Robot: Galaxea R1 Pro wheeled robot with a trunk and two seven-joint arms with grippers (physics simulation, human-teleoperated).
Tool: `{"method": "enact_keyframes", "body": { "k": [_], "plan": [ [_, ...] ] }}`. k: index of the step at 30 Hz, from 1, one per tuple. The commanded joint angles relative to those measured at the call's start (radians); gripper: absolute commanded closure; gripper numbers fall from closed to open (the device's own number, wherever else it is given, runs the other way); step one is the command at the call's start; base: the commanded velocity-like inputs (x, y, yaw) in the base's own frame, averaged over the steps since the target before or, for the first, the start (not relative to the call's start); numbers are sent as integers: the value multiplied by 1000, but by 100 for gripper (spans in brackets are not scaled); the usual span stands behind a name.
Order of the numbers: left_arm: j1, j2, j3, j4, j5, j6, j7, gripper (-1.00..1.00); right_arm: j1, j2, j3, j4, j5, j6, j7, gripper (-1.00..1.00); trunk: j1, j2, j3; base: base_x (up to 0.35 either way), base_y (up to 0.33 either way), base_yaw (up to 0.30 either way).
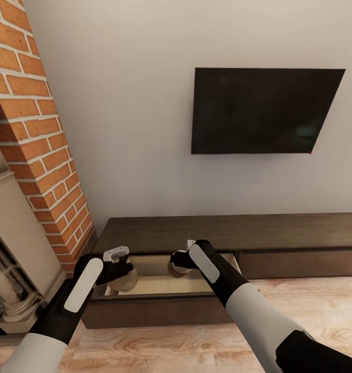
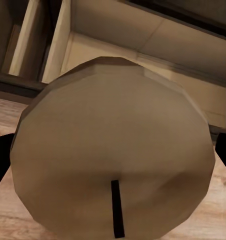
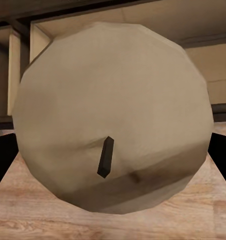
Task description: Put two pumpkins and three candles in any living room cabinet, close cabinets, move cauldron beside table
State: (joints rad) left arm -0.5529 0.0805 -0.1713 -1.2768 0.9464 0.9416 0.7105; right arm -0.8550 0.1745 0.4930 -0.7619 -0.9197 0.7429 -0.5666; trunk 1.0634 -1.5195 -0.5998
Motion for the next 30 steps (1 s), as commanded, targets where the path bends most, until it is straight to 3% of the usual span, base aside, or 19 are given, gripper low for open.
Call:
{"method": "enact_keyframes", "body": {
  "k": [1,23,30],
  "plan": [
    [-1,1,-2,-1,9,-2,10,100,-1,0,2,-1,-9,1,-10,100,0,-1,-1,13,7,0],
    [-1,-17,-39,8,9,-8,10,100,-1,0,4,3,-11,18,-16,100,0,-1,-1,102,16,0],
    [-1,-22,-39,10,9,-9,10,100,-1,-1,4,17,-11,78,-22,100,0,-1,-1,4,0,0]
  ]
}}
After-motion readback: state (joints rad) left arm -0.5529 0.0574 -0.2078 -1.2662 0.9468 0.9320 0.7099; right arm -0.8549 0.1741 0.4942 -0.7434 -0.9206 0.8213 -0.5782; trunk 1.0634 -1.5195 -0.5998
